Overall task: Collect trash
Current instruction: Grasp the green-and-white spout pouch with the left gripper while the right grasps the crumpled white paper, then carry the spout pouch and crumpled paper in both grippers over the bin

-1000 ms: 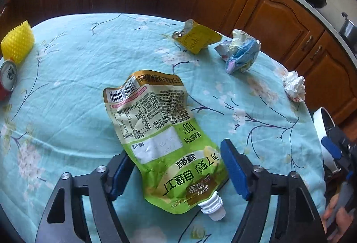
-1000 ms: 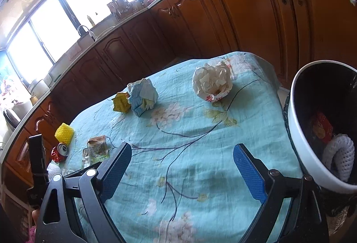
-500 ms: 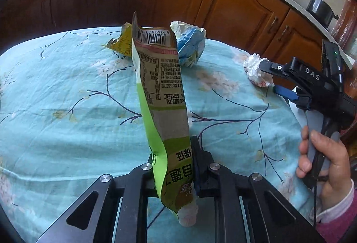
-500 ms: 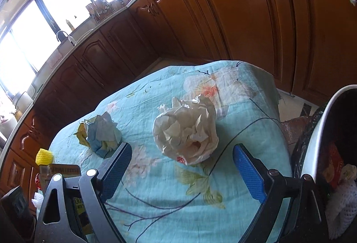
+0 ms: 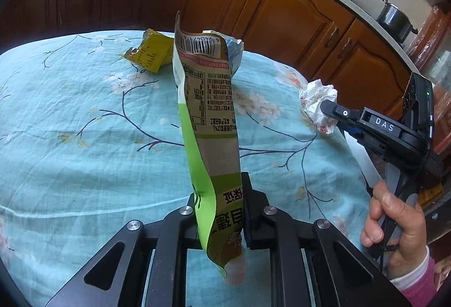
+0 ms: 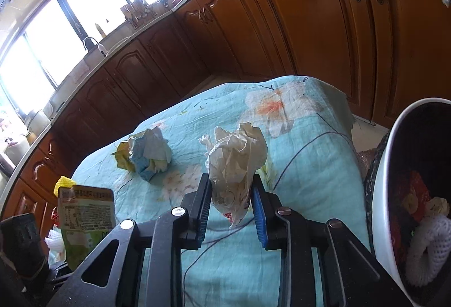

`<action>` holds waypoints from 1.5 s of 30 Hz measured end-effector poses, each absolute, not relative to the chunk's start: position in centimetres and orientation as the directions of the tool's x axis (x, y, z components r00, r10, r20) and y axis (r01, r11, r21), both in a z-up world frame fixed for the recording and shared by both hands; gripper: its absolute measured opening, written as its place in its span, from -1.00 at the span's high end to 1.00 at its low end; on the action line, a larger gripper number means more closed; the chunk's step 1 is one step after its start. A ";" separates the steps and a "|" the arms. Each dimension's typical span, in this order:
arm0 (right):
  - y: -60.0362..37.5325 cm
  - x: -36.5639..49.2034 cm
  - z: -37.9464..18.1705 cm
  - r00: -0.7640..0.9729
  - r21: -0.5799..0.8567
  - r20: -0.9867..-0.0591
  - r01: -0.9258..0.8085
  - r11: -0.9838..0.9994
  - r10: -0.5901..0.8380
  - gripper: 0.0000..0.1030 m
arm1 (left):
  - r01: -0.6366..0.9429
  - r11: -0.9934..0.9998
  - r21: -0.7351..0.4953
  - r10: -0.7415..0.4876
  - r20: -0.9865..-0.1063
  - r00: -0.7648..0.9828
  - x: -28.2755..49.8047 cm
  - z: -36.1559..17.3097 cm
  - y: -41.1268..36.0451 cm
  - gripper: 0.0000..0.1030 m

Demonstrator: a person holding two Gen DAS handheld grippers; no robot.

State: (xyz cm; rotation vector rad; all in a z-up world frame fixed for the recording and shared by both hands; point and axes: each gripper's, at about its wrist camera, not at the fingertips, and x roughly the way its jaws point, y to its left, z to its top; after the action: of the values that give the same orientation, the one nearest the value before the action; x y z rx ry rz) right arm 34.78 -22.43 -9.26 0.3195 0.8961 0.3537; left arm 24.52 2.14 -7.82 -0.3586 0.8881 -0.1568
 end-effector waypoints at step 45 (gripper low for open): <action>-38.0 21.7 -4.3 0.732 0.434 -0.618 0.012 0.901 0.288 0.46 | 0.371 0.892 -0.257 -0.436 -0.704 0.561 27.1 -3.7 -15.4 0.73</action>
State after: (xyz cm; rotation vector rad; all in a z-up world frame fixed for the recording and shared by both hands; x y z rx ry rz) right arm 21.72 -38.03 -4.33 0.4322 0.7396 0.1569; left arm 27.06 -15.39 -3.69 -0.0822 0.8515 -0.4763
